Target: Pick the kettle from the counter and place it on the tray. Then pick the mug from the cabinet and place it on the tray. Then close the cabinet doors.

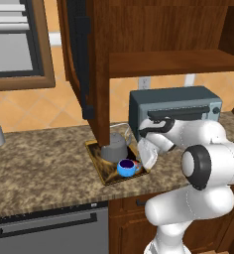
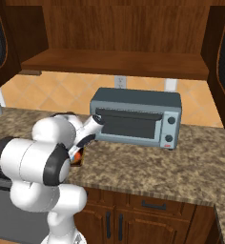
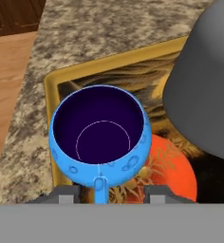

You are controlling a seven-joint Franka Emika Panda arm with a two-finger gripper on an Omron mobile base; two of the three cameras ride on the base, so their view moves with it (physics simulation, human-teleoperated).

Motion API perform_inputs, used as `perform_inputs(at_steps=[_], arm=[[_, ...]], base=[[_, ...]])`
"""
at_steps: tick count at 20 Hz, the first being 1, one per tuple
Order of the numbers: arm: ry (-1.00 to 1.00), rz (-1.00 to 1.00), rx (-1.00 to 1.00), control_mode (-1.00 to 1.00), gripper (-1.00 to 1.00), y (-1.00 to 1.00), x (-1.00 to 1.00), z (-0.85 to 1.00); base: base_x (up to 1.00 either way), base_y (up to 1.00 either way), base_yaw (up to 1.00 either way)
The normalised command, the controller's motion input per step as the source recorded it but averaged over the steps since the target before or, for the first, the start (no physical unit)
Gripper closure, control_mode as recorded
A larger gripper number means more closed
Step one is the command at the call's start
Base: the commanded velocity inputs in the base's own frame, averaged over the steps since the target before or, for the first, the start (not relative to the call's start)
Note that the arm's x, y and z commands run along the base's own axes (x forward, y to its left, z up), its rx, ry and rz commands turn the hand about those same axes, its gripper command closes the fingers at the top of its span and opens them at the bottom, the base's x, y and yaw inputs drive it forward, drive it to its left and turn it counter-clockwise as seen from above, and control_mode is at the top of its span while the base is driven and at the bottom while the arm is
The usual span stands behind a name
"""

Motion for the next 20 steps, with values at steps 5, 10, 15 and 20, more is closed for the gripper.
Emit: perform_inputs(at_steps=[5,10,15,20], arm=[[-0.01,0.05,0.0,-1.0,-1.0,-0.2,-0.18,0.06],[-0.07,0.03,0.01,-1.0,-1.0,0.01,-0.39,0.62],[-0.09,0.04,0.0,-1.0,-1.0,0.06,-0.44,0.74],[-0.09,0.06,0.0,-1.0,-1.0,0.13,-0.58,0.68]], base=[[0.0,0.0,0.0],[0.0,0.0,0.0],[0.0,0.0,0.0],[0.0,0.0,0.0]])
